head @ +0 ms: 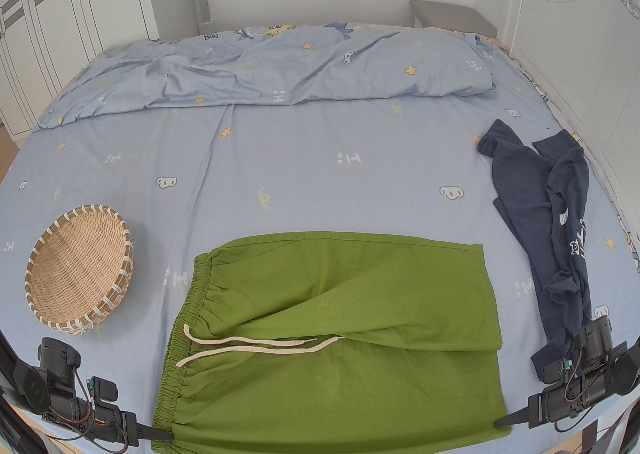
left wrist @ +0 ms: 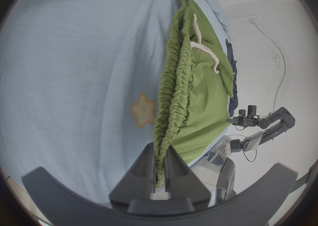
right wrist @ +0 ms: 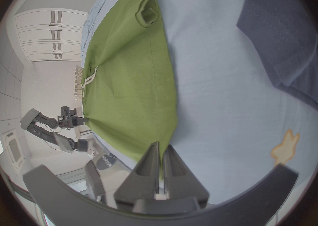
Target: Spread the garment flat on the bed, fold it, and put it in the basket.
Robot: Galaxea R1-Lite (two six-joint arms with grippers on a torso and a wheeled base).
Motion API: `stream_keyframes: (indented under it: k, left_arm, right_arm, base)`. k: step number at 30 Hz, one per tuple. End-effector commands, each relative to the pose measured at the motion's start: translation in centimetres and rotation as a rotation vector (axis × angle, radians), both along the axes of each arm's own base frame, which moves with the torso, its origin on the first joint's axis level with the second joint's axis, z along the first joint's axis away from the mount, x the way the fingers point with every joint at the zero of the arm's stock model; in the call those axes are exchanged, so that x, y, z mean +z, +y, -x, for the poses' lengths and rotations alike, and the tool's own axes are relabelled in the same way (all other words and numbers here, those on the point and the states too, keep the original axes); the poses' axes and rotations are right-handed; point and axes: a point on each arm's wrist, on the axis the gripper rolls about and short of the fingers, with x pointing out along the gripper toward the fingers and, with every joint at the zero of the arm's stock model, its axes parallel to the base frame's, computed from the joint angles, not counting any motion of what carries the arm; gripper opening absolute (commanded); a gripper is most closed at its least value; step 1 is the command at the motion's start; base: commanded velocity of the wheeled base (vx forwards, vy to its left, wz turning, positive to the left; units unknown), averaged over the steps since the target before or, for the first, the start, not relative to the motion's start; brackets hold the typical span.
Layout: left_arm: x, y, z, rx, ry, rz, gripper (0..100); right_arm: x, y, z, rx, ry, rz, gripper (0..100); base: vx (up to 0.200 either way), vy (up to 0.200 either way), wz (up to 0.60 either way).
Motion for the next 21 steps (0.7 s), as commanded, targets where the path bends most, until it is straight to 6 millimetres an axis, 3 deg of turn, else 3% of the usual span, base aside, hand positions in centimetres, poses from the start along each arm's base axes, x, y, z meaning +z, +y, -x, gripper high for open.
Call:
stream_keyframes:
  k: [1, 2, 3, 12, 19, 21]
  left_arm:
    - [-0.1, -0.1, 0.2, -0.003, 0.014, 0.006, 0]
    - [-0.1, -0.1, 0.3, -0.003, 0.016, 0.006, 0]
    - [-0.1, -0.1, 0.3, -0.003, 0.016, 0.006, 100]
    - [0.1, 0.0, 0.3, 0.007, -0.003, 0.007, 100]
    - [4.5, -0.1, 0.8, 0.122, -0.177, 0.007, 100]
    - [7.4, -0.2, 0.7, 0.158, -0.213, 0.025, 100]
  right_arm:
    - [-0.2, 0.0, 0.5, 0.002, 0.022, -0.002, 100]
    - [-0.2, 0.1, 0.5, 0.008, 0.018, -0.002, 100]
    - [-0.2, 0.1, 0.5, 0.008, 0.018, -0.002, 100]
    - [0.2, -0.2, 0.5, -0.009, -0.01, -0.013, 100]
    - [3.8, -0.3, 0.9, -0.037, -0.284, -0.019, 100]
    - [5.5, -0.2, 1.3, -0.065, -0.37, -0.032, 100]
  base:
    - [0.0, 0.0, 0.0]
    - [0.0, 0.0, 0.0]
    - [0.0, 0.0, 0.0]
    - [0.0, 0.0, 0.0]
    - [0.0, 0.0, 0.0]
    - [0.0, 0.0, 0.0]
